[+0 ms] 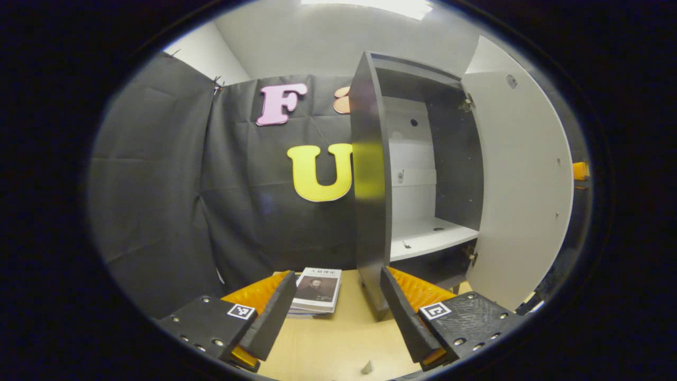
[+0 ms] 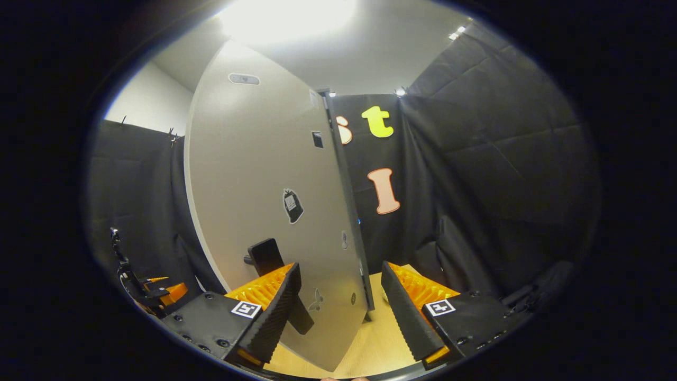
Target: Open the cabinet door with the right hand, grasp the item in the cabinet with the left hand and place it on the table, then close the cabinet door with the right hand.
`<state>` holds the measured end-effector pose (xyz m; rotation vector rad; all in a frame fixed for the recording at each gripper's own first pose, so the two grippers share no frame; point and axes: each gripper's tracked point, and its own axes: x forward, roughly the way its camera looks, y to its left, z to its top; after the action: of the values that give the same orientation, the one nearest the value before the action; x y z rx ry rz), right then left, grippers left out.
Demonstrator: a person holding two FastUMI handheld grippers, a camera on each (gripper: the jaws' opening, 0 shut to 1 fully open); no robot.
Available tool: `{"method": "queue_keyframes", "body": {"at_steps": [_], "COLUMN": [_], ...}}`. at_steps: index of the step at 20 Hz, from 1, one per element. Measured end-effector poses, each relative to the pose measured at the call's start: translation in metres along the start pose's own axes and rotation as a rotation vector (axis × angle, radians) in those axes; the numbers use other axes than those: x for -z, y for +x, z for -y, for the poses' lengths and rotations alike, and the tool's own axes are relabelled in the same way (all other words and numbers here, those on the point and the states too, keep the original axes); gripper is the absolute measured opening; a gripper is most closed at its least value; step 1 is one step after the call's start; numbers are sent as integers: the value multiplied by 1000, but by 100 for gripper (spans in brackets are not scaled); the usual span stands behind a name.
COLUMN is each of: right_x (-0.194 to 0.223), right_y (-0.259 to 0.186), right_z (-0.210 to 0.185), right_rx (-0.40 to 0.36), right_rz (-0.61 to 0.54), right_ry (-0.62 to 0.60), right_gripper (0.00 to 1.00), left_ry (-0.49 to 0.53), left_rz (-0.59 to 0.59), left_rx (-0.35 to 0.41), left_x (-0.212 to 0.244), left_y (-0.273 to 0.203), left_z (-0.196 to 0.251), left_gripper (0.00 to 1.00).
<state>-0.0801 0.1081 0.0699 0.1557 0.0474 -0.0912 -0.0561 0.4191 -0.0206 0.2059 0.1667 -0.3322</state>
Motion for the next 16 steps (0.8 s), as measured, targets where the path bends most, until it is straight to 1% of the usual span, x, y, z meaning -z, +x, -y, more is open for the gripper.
{"method": "queue_keyframes", "body": {"at_steps": [2,4,5,6,11,12,14,15,16], "right_x": [4,9,11,12,22,27,28,27,26], "right_y": [8,20,26,32,63,64,64,63,61], "right_z": [-21,-37,-45,-54,-108,-118,-141,-145,-146], "right_rx": [-37,-52,-65,-80,-192,-217,-276,-285,-283], "right_rz": [-8,-28,-33,-40,-80,-88,-69,-58,-52], "right_ry": [-3,2,1,2,-3,-4,-8,-15,-23], "right_gripper": [97,96,100,97,97,97,97,97,97], "left_ry": [-20,-36,-48,-61,-126,-134,-146,-153,-162], "left_rz": [0,-3,1,7,5,-2,-17,-21,-22], "left_rx": [3,-5,-10,-14,-46,-51,-55,-56,-52], "left_x": [6,11,10,10,21,25,34,34,34], "left_y": [-4,-5,-7,-9,-27,-31,-42,-44,-44], "left_z": [-6,-13,-17,-20,-36,-39,-41,-40,-39], "left_gripper": [96,97,96,96,96,97,96,97,96]}}
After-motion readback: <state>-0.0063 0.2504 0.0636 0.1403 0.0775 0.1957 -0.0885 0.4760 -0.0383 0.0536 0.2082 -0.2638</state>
